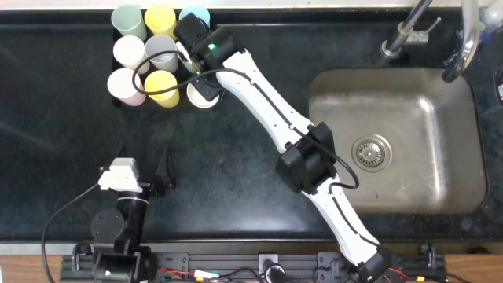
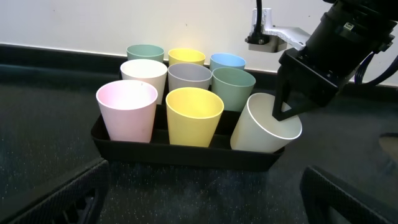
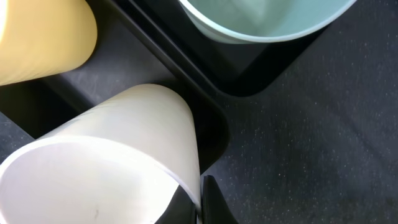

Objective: Store Cups

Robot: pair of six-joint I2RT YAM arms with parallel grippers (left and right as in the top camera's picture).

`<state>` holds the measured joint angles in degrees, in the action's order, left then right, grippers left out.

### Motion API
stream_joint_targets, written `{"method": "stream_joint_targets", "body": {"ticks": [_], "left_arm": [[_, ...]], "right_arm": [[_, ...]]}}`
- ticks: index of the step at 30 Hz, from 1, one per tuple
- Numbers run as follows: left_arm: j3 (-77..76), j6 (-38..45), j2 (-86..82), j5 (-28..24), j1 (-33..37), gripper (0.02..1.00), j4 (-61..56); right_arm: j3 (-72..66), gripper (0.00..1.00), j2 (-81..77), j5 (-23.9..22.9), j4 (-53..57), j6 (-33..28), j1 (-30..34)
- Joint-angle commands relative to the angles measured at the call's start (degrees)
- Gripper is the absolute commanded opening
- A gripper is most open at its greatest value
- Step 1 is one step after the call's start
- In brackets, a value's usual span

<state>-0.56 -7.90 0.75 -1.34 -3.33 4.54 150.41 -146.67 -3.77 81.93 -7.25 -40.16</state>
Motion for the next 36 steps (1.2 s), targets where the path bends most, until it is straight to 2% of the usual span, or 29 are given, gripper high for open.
{"method": "stream_joint_targets", "body": {"ticks": [1,2,14,31,33,36], "left_arm": [[0.11,1.05,-0.44,-0.55,0.44,1.000,0.15],[0.11,1.05,-0.42,-0.55,0.44,1.000,0.15],[0.11,1.05,-0.42,-0.55,0.44,1.000,0.15],[0.11,1.05,-0.42,-0.55,0.44,1.000,0.15],[0.11,1.05,-0.44,-0.55,0.44,1.000,0.15],[0.11,1.05,-0.42,-0.52,0.44,1.000,0.15]], "right_arm": [[-0.28,0.599,-0.24,-0.31,-0.17,-0.52,0.00],[-0.28,0.998,-0.24,-0.31,-0.17,-0.52,0.00],[0.31,0.998,1.53,-0.74,-0.02,-0.48,0.28],[2.56,0.998,16.24,-0.72,-3.39,-0.44,4.13],[2.56,0.998,19.50,-0.72,-2.05,0.26,4.55],[2.56,0.998,25.14,-0.24,1.95,4.81,6.08]]}}
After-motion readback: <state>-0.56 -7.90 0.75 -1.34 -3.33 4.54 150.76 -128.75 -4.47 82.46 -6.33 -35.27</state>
